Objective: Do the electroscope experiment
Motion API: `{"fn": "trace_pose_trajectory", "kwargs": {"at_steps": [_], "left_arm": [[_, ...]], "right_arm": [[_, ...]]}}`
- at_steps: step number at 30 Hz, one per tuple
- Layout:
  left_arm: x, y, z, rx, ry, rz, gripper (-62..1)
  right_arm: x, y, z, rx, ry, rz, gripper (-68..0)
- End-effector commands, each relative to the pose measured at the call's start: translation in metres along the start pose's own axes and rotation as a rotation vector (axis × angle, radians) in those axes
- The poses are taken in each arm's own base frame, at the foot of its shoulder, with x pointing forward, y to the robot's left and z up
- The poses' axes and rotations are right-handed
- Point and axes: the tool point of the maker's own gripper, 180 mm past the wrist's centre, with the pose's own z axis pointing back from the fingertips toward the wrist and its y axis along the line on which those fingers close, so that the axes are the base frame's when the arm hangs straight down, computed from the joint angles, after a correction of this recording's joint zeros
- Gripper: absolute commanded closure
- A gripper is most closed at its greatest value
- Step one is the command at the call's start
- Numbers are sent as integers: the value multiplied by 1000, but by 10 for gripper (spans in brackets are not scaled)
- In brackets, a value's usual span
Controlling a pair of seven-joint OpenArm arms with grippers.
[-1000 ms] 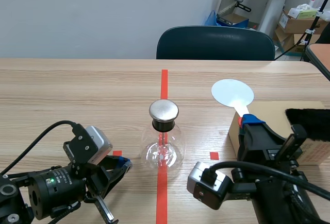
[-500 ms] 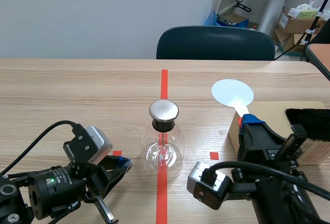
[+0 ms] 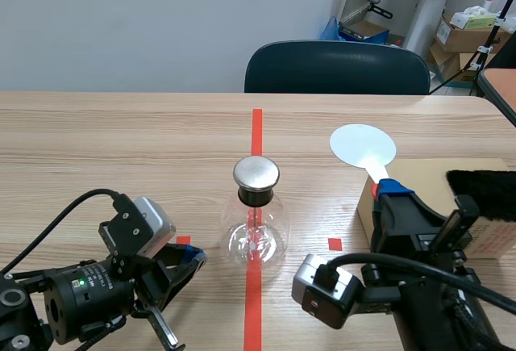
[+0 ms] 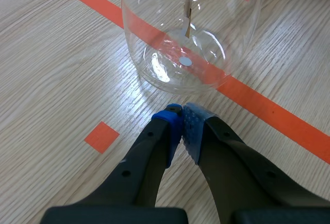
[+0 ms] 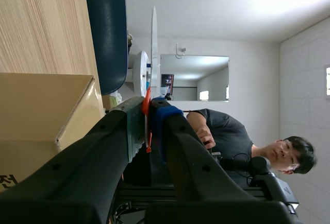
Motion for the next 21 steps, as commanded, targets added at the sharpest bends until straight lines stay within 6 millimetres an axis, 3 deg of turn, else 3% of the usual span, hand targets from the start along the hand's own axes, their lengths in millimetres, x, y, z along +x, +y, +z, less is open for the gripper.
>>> {"fn": "trace_pose_trajectory", "kwargs": {"at_steps": [1,9,16,18,21], "left_arm": [[10,-1,-1,-7,-33,2,-26],[15,3,4,-7,-65,6,-27],[17,-2,10,-57,-72,18,-34],[20,-3,13,-71,-80,19,-87],[29,-9,21,-118,-110,29,-220]], "right_arm": [[-1,-7,-3,-27,-2,0,-8],[-2,-5,-2,-18,3,-7,-9],[-17,0,8,4,29,-52,-9],[-22,-3,10,-14,25,-58,-9],[-30,-5,14,-29,25,-55,-9]]}}
